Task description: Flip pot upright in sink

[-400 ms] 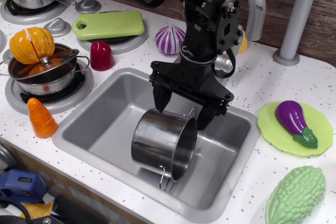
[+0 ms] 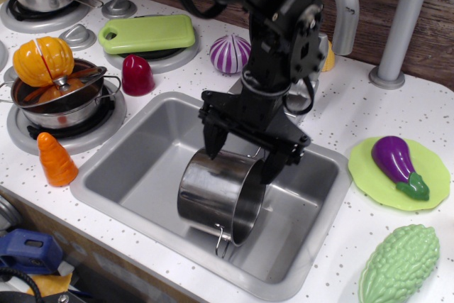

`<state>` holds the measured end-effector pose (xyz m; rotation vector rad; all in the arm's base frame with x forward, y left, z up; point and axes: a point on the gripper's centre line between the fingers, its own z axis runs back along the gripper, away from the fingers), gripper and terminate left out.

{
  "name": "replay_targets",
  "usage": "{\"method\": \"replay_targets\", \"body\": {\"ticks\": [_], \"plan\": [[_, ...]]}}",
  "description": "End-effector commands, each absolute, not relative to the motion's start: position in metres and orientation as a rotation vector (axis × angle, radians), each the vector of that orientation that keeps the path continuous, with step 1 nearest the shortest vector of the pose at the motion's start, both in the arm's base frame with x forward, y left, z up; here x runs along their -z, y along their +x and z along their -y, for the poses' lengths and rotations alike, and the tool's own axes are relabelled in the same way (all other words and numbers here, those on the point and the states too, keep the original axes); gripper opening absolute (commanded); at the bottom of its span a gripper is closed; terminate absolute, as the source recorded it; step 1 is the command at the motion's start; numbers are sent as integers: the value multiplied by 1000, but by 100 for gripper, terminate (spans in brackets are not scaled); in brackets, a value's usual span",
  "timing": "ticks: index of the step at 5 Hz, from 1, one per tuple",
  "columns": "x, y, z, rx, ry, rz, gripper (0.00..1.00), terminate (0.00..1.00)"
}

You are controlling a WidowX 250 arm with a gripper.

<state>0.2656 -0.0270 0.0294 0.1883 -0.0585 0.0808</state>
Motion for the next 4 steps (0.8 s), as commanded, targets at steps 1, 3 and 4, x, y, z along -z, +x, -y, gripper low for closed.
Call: {"method": "replay_targets", "body": {"ticks": [1,3,4], "plan": [[-29,270,28,-49,276,105,100,0],[-16,273,23,28,454,114,100,0],[-8,272,18,61,516,121,100,0]]}}
